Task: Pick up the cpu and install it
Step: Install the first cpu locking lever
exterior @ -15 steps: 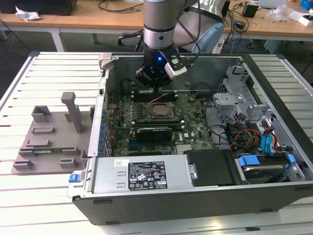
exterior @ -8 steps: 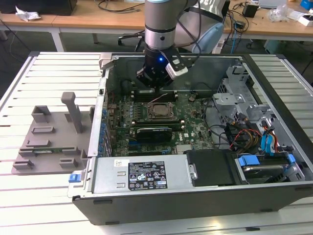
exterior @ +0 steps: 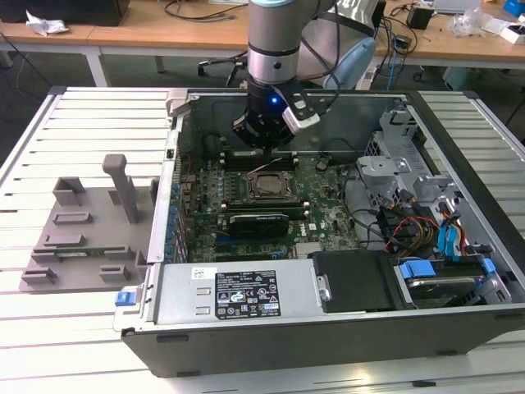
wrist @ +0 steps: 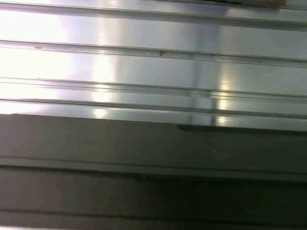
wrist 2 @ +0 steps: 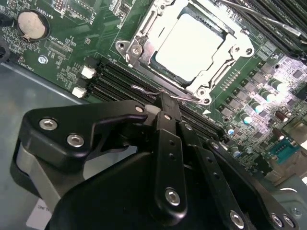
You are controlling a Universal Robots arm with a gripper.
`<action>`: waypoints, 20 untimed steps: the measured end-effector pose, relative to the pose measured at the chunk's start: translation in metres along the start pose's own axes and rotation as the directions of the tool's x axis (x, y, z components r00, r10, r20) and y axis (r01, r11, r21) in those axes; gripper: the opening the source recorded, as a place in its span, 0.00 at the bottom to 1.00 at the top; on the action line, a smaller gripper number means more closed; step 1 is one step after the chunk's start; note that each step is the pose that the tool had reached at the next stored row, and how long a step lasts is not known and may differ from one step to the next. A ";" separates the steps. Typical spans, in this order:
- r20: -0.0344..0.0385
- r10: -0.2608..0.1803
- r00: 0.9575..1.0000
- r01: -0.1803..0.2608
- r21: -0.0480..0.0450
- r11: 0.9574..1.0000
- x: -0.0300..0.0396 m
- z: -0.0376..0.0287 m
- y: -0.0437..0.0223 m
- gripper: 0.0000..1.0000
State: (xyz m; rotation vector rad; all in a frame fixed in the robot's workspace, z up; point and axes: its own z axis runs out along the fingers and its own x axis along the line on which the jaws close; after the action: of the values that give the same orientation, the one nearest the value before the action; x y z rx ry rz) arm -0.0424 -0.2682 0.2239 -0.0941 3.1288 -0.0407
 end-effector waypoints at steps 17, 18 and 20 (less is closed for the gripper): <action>-0.008 0.000 1.000 0.001 0.039 0.999 -0.0074 0.0080 0.0013 0.11; -0.007 0.000 1.000 0.001 0.034 0.999 -0.0074 0.0081 0.0013 0.11; -0.006 0.000 1.000 0.000 0.006 1.000 -0.0074 0.0083 0.0014 0.11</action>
State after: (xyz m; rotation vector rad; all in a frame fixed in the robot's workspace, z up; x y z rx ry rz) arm -0.0350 -0.2666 0.2156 -0.0945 3.1342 -0.0512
